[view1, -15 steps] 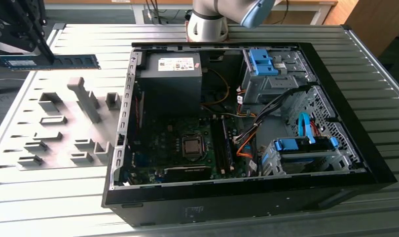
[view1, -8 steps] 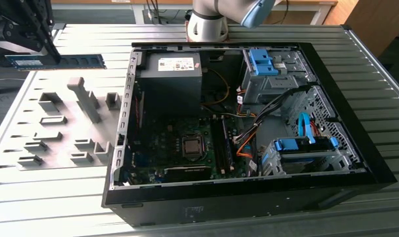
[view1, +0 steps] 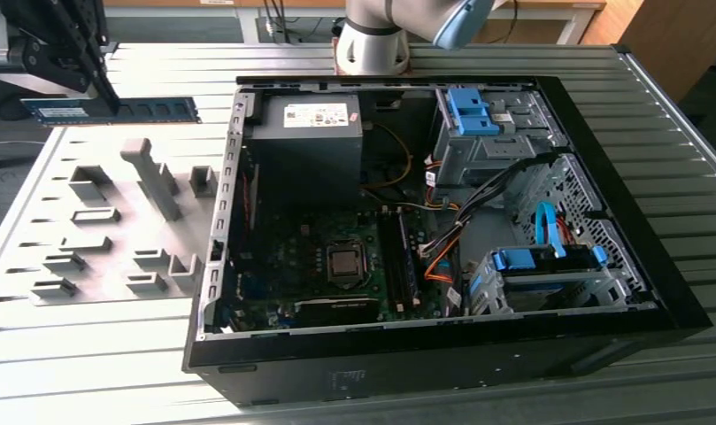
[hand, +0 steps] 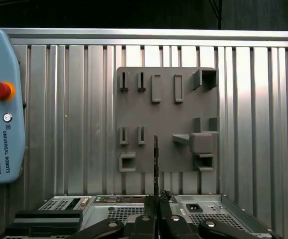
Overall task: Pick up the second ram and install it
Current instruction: 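Pick up the second ram and move it above second insertion slot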
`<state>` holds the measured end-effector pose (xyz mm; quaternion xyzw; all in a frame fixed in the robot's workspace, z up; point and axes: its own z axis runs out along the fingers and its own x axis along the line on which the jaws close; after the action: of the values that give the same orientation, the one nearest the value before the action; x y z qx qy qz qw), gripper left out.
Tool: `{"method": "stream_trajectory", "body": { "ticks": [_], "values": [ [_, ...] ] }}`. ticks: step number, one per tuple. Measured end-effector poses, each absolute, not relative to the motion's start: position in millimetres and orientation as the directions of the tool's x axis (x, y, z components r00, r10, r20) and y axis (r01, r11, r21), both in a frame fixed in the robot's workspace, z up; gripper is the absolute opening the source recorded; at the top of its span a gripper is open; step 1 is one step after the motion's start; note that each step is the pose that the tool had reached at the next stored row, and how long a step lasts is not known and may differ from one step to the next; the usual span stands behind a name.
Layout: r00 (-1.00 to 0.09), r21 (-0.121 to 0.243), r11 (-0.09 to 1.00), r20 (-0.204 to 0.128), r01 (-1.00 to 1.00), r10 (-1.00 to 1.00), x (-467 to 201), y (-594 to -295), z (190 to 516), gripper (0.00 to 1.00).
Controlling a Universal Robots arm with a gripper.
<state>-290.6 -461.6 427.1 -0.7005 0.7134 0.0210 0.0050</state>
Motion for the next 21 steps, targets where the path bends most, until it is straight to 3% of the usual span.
{"method": "stream_trajectory", "body": {
  "ticks": [21],
  "values": [
    [-0.019, 0.023, 0.018, -0.037, -1.0, -0.999, -264.6, -461.6, 427.1, 0.14]
  ]
}}
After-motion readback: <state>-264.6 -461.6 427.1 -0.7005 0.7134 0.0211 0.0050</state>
